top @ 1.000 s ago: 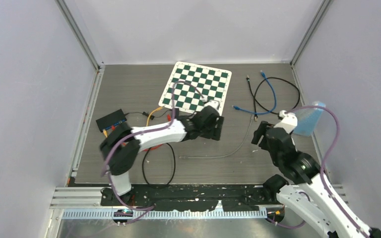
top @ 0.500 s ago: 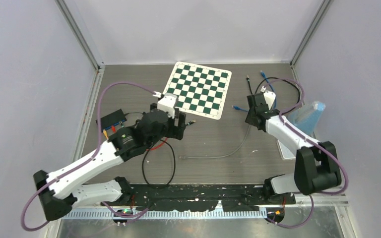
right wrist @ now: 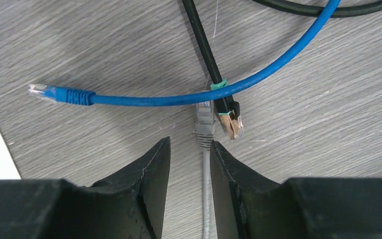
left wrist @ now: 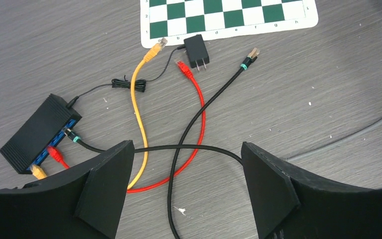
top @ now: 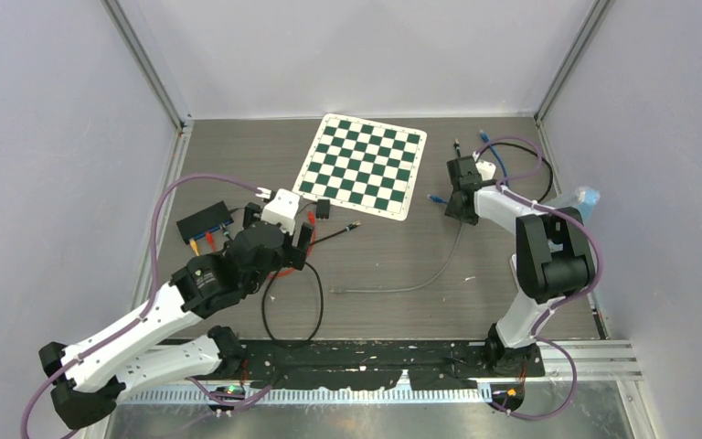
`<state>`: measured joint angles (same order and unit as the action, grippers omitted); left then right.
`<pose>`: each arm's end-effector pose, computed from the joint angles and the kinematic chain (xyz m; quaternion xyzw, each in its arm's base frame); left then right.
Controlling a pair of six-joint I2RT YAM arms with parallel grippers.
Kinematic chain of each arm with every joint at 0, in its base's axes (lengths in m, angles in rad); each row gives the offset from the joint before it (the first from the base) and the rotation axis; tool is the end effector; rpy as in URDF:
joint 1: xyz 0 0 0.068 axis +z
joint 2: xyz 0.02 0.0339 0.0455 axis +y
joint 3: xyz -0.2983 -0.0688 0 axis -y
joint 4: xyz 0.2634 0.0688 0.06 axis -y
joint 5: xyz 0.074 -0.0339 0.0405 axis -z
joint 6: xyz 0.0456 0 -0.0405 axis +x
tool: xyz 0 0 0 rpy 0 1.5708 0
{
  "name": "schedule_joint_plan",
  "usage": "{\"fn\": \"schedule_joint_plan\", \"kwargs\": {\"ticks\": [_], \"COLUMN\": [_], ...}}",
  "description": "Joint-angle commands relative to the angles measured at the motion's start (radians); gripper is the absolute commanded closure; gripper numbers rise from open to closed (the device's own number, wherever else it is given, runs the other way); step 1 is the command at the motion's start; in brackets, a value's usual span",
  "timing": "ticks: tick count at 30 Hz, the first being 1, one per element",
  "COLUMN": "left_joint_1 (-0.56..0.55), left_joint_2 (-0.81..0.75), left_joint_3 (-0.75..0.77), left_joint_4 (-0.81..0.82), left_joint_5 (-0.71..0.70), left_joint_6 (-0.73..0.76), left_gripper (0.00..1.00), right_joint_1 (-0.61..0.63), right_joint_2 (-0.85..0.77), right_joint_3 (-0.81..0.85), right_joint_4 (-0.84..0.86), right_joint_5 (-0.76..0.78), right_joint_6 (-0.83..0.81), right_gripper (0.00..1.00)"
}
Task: Insert the plug into the switch port
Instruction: Pick up the connector from the center of the board.
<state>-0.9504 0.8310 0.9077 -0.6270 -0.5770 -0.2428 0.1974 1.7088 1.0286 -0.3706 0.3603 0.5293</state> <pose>0.1206 -0.1260 0.3551 0.1595 0.8329 -0.0577 0.5268 0.3577 0.0551 0.1887 0.2025 0.9301 -0.0720 0.2979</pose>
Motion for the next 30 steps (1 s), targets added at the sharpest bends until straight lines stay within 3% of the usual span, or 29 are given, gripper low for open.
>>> {"fn": "schedule_joint_plan", "kwargs": {"ticks": [1, 12, 15, 20, 24, 28, 30], "left_joint_1": [0.001, 0.001, 0.002, 0.002, 0.001, 0.001, 0.001], "left_joint_2": [-0.028, -0.053, -0.033, 0.037, 0.142, 0.267, 0.369], "left_joint_3": [0.004, -0.020, -0.013, -0.018, -0.027, -0.083, -0.067], "left_joint_4": [0.027, 0.052, 0.072, 0.183, 0.337, 0.671, 0.772], "left_joint_5": [-0.047, 0.015, 0.060, 0.176, 0.306, 0.521, 0.562], "left_joint_6": [0.017, -0.027, -0.028, -0.044, -0.044, 0.020, 0.022], "left_gripper": [0.18, 0.18, 0.19, 0.20, 0.21, 0.24, 0.25], "right_joint_1": [-0.017, -0.032, -0.035, -0.036, -0.036, -0.036, -0.036], "right_joint_2": [0.042, 0.124, 0.107, -0.002, -0.123, -0.240, -0.296], "right_joint_3": [0.067, 0.113, 0.109, 0.081, 0.034, -0.033, -0.075], "right_joint_4": [-0.036, -0.110, -0.114, -0.122, -0.125, -0.113, -0.096], "right_joint_5": [0.027, 0.031, 0.015, -0.017, -0.048, -0.124, -0.175], "right_joint_6": [0.031, 0.049, 0.046, 0.040, 0.052, 0.078, 0.098], "right_gripper": [0.57, 0.60, 0.81, 0.94, 0.95, 0.95, 0.95]}}
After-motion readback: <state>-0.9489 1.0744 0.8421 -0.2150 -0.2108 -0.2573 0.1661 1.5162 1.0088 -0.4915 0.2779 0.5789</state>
